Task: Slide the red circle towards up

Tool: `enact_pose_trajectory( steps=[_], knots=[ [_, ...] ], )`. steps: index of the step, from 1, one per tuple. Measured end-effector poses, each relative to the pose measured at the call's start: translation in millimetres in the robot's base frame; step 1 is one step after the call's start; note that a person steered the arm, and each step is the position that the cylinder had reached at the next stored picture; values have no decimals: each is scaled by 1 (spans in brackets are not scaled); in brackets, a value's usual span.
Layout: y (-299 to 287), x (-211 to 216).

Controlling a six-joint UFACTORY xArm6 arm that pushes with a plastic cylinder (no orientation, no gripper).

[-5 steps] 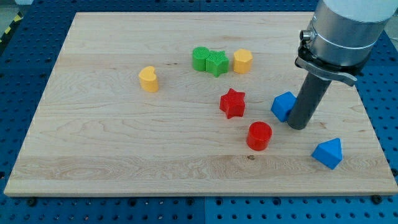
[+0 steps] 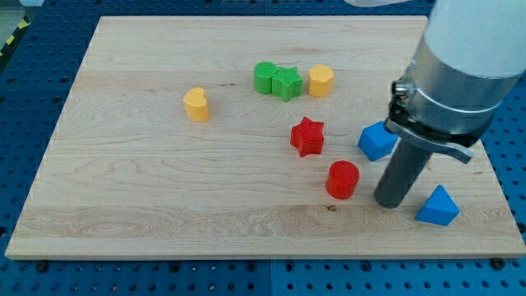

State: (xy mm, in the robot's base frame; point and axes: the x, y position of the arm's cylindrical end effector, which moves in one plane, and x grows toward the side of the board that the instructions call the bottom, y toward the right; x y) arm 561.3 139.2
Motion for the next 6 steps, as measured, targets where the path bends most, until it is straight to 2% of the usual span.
enact_pose_trajectory(
  steps=[2,6],
  knots=[
    [-37,-31],
    [-90,-49]
  ],
)
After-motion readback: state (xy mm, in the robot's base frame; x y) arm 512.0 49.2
